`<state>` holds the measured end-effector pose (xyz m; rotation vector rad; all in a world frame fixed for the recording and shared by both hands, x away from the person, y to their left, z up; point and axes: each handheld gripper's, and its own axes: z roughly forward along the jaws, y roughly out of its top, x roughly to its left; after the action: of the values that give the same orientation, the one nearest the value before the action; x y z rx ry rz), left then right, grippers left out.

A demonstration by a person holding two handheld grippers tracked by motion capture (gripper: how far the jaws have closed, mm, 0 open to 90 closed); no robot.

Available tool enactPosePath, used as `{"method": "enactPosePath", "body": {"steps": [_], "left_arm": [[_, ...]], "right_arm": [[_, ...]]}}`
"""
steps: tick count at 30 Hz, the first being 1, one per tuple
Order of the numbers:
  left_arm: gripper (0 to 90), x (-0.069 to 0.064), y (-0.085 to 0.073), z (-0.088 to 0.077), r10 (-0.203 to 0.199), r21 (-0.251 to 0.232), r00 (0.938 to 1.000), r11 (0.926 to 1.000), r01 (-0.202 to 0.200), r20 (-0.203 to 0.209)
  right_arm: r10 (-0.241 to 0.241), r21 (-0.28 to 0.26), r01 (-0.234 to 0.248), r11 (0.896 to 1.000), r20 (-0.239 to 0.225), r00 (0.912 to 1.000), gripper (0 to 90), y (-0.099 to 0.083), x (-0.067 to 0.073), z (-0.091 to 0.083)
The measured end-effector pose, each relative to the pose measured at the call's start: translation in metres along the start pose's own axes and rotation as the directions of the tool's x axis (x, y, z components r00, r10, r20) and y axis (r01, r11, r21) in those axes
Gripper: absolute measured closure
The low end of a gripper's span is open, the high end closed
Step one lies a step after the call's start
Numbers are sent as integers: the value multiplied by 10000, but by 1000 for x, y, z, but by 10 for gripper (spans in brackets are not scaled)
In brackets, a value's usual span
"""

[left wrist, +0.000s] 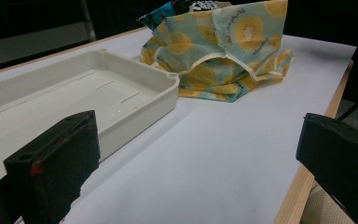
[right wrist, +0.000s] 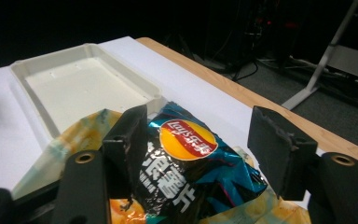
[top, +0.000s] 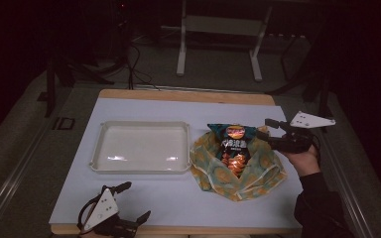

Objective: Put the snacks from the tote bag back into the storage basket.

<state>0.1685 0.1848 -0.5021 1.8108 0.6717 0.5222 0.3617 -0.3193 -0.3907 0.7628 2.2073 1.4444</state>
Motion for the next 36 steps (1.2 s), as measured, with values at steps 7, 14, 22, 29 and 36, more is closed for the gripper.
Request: {"method": "enactPosePath", "body": {"steps": [7,14,22,29,36], "left_arm": [[1,0,0,0,-26,-10,10000,10000,26,18],[1,1,-1,1,-58,13,10000,10000,57,23],[1,2,-1,1,-83,26,10000,10000,83,27],[1,2,-1,1,-114,46,9999,9999,114,16],[1,3,-2,2,-208,57,9998,9998,208,-19]], "right_arm": [[103,252,-101,9996,-91,9999,409,-2,-9,16],[238,725,-230,9971,-93,9997,422,-7,-19,34],[502,1263,-531,9906,262,9984,436,-20,-39,50],[878,1689,-912,9814,279,9957,439,-37,-53,62],[1113,2025,-1118,9729,138,9937,442,-47,-60,70]]}}
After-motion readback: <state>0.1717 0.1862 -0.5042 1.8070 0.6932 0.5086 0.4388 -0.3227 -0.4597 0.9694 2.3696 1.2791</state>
